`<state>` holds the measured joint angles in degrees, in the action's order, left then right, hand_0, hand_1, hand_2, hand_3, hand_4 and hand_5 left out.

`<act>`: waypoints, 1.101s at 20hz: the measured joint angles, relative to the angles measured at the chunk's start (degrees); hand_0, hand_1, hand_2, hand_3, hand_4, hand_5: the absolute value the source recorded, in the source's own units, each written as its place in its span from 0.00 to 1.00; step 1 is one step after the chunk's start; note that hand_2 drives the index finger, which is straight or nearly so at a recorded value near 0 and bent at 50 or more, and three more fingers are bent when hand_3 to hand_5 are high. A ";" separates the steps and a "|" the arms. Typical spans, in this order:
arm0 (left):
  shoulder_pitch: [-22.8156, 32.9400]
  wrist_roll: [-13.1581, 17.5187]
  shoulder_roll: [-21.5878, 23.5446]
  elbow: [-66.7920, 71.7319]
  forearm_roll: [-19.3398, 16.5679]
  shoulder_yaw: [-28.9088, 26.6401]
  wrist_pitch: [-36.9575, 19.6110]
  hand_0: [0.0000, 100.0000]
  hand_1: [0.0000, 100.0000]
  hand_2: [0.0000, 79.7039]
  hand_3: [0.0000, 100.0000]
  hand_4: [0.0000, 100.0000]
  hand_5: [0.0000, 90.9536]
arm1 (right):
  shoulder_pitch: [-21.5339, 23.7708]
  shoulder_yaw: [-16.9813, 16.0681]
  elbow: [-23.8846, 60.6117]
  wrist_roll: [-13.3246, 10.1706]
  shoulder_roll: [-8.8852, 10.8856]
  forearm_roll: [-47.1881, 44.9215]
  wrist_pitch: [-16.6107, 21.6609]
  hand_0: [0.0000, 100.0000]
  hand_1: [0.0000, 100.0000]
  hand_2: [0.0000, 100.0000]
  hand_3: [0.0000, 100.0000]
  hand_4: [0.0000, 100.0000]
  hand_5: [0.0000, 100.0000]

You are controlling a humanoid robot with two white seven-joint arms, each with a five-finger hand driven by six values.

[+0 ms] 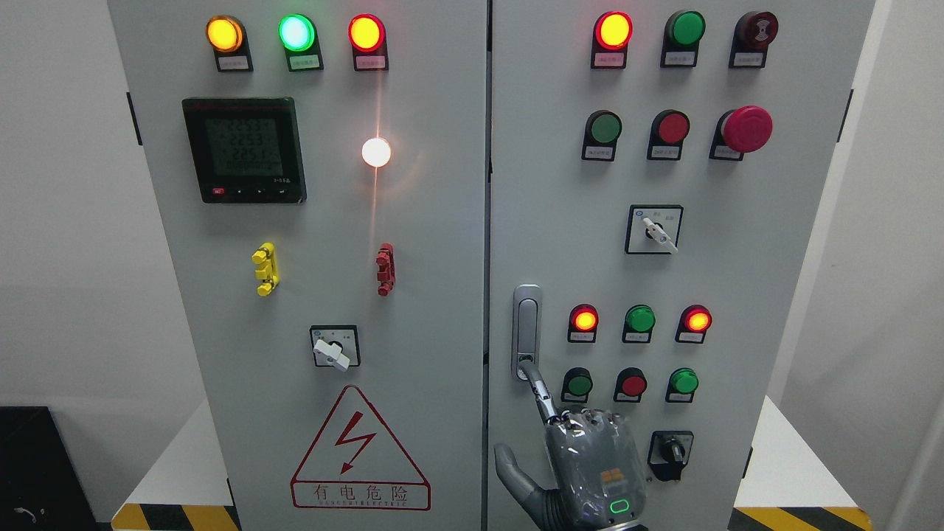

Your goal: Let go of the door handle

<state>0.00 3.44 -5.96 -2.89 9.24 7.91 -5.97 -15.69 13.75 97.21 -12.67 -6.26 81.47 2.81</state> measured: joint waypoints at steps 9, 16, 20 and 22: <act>0.00 0.00 -0.01 0.01 0.00 0.00 0.00 0.12 0.56 0.00 0.00 0.00 0.00 | -0.52 0.12 -0.94 0.35 -0.09 0.14 -0.13 0.42 0.30 0.00 1.00 1.00 1.00; 0.00 0.00 -0.01 0.02 0.00 0.00 0.00 0.12 0.56 0.00 0.00 0.00 0.00 | -0.86 0.17 -1.29 0.40 -0.13 0.15 -0.16 0.42 0.30 0.00 1.00 1.00 1.00; 0.00 0.00 -0.01 0.02 0.00 0.00 0.00 0.12 0.56 0.00 0.00 0.00 0.00 | -1.18 0.17 -1.49 0.47 -0.14 0.16 -0.20 0.42 0.30 0.00 1.00 1.00 1.00; 0.00 0.00 -0.01 0.02 -0.01 0.00 0.00 0.12 0.56 0.00 0.00 0.00 0.00 | -1.29 0.16 -1.58 0.50 -0.14 0.17 -0.23 0.42 0.30 0.00 1.00 1.00 1.00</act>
<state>0.00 3.44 -5.97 -2.87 9.24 7.91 -5.97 -16.98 13.92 95.63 -12.17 -6.40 81.64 2.58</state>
